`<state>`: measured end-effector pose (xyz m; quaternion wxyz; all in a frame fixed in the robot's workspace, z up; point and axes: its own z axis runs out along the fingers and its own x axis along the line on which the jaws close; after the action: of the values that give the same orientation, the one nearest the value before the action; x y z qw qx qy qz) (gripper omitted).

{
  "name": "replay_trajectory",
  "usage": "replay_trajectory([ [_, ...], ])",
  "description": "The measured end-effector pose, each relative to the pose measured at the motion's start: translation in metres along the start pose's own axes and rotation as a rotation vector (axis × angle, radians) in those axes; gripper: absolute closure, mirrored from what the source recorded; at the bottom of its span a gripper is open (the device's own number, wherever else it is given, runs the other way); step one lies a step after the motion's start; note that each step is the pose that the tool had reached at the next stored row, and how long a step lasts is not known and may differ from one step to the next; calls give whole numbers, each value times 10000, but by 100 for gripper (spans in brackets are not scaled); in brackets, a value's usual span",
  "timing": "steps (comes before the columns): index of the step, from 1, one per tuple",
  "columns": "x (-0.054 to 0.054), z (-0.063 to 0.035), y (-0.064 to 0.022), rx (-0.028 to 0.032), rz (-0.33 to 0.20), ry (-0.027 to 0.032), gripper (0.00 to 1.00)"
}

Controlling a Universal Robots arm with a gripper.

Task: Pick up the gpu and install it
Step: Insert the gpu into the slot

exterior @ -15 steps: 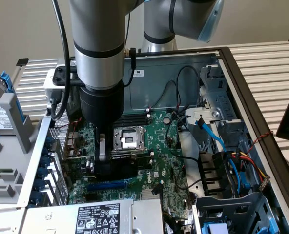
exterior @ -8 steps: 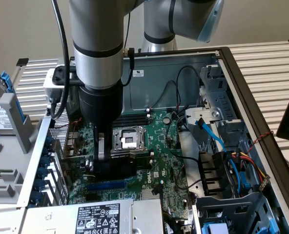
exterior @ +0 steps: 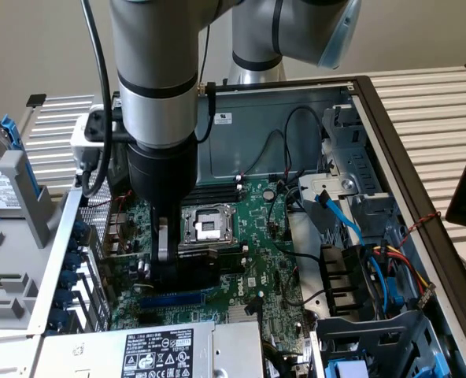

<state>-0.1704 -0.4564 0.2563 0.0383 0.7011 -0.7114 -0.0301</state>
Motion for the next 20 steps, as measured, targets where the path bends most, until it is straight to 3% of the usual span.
replay_trajectory([
  [20, -19, 43, 26, 1, 0, -1, 73],
])
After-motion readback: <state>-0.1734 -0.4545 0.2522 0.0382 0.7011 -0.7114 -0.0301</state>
